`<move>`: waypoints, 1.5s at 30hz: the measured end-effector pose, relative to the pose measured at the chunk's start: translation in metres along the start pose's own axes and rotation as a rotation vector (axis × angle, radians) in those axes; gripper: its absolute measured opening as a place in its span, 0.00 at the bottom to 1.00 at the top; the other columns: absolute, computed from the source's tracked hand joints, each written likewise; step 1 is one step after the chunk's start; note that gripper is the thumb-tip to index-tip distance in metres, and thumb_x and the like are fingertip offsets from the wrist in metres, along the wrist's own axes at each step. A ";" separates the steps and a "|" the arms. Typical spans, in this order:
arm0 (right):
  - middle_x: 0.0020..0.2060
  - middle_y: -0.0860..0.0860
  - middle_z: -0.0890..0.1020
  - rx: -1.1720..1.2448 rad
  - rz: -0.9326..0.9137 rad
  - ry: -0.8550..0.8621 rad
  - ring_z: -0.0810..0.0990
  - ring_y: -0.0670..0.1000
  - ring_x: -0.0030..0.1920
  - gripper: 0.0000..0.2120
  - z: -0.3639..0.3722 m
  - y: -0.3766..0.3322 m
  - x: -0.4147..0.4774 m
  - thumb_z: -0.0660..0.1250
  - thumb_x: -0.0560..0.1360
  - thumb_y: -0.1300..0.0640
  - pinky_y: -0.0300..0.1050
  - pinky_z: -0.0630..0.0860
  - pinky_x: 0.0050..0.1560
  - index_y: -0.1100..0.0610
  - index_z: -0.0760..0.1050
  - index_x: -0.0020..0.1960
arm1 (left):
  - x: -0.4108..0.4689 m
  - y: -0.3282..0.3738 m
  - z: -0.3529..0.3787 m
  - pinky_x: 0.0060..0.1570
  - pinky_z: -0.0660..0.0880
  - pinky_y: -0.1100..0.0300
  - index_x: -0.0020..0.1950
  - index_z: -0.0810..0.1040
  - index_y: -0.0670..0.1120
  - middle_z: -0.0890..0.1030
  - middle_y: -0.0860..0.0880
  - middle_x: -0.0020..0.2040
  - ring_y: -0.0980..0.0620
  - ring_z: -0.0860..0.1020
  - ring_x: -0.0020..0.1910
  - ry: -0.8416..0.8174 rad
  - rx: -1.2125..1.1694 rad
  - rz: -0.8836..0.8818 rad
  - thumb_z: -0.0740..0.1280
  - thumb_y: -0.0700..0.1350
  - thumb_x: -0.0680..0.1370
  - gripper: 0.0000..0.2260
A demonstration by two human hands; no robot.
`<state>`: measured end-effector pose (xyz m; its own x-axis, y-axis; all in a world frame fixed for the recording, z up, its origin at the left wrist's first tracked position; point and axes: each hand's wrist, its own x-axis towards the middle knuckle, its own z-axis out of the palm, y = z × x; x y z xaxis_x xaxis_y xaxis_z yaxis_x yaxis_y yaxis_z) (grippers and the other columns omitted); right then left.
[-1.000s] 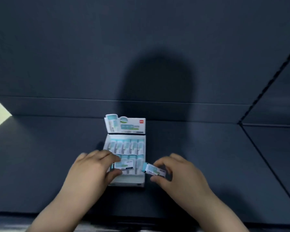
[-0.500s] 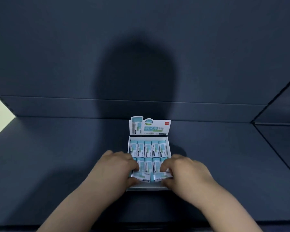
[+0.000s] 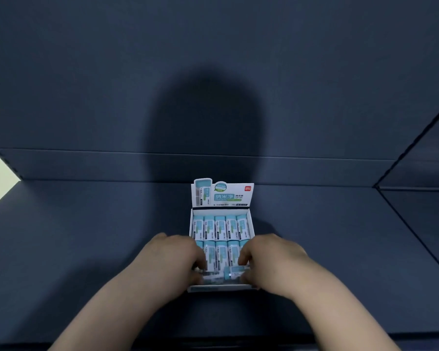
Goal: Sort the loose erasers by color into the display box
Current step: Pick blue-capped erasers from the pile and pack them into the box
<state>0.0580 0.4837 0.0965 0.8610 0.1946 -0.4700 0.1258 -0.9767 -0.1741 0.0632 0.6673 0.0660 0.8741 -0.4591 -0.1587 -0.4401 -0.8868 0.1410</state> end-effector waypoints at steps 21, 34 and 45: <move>0.55 0.43 0.78 0.016 -0.054 0.102 0.78 0.49 0.55 0.15 0.011 0.002 -0.009 0.62 0.74 0.58 0.42 0.76 0.52 0.41 0.80 0.53 | -0.005 0.010 0.009 0.46 0.56 0.59 0.58 0.76 0.60 0.76 0.57 0.55 0.56 0.75 0.53 0.077 0.118 -0.004 0.62 0.43 0.76 0.15; 0.58 0.42 0.71 0.105 -0.108 0.382 0.74 0.48 0.58 0.16 0.029 0.005 -0.009 0.57 0.78 0.51 0.40 0.70 0.49 0.41 0.71 0.64 | -0.006 0.015 0.007 0.39 0.66 0.57 0.48 0.82 0.59 0.80 0.57 0.39 0.54 0.78 0.40 0.319 0.097 0.061 0.74 0.49 0.68 0.10; 0.62 0.45 0.70 0.167 0.000 0.546 0.72 0.48 0.61 0.26 0.025 0.057 -0.026 0.54 0.79 0.43 0.44 0.72 0.54 0.42 0.51 0.75 | 0.020 0.066 0.009 0.34 0.72 0.55 0.46 0.83 0.51 0.80 0.53 0.36 0.49 0.78 0.35 0.533 0.186 0.128 0.76 0.49 0.64 0.12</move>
<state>0.0305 0.4248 0.0768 0.9964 0.0760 0.0377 0.0842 -0.9404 -0.3294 0.0493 0.5990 0.0630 0.7733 -0.5155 0.3690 -0.5355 -0.8427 -0.0552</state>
